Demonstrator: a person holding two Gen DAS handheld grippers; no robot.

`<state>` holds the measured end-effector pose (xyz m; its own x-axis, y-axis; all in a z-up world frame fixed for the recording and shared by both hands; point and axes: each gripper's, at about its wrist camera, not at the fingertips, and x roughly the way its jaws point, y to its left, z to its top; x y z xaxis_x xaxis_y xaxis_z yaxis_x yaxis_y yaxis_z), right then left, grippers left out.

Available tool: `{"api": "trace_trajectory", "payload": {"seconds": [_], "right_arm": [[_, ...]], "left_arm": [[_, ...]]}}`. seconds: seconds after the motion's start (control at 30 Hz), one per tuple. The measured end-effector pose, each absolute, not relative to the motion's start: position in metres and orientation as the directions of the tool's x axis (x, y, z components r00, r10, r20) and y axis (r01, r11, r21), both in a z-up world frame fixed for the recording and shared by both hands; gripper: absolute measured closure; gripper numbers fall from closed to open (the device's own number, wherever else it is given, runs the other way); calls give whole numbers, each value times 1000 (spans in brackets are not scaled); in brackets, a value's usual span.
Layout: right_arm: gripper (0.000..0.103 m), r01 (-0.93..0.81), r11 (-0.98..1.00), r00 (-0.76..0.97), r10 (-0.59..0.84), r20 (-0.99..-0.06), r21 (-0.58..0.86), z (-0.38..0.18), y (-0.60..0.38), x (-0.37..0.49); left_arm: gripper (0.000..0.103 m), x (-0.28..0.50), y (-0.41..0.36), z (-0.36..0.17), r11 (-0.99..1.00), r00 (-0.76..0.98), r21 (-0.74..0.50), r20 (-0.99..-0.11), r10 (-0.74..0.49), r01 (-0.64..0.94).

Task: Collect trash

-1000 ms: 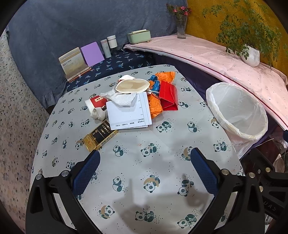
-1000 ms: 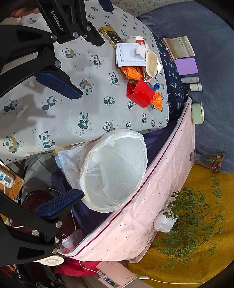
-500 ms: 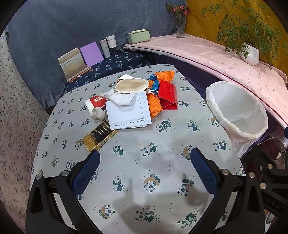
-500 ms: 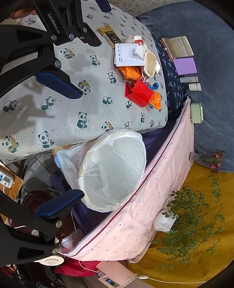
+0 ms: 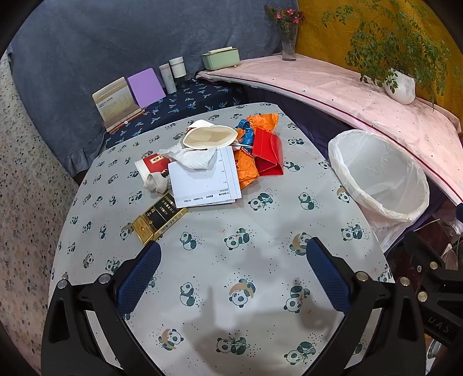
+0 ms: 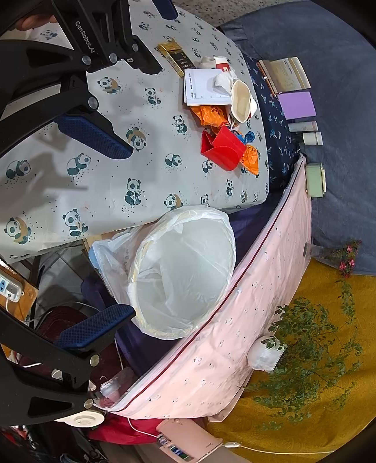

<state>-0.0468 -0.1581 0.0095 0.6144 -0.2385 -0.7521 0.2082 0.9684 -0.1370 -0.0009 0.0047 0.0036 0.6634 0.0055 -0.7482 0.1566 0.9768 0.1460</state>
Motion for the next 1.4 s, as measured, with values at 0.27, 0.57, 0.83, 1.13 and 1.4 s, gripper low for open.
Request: {"api": "trace_trajectory", "payload": {"seconds": [0.27, 0.57, 0.83, 1.13, 1.4], "right_arm": [[7, 211, 968, 615, -241, -751, -138, 10, -160, -48], [7, 213, 967, 614, -241, -751, -137, 9, -160, -48], [7, 214, 967, 616, -244, -749, -139, 9, -161, -49], [7, 215, 967, 617, -243, -748, -137, 10, -161, -48], [7, 218, 966, 620, -247, -745, -138, 13, -161, -48]], "left_arm": [[7, -2, 4, 3, 977, 662, 145, -749, 4, 158], [7, -3, 3, 3, 977, 664, 144, -748, 4, 157], [7, -4, 3, 2, 976, 664, 144, -748, 1, 161], [7, -3, 2, 2, 976, 666, 145, -746, 2, 161], [7, -3, 1, 5, 975, 668, 146, -744, -5, 169]]}}
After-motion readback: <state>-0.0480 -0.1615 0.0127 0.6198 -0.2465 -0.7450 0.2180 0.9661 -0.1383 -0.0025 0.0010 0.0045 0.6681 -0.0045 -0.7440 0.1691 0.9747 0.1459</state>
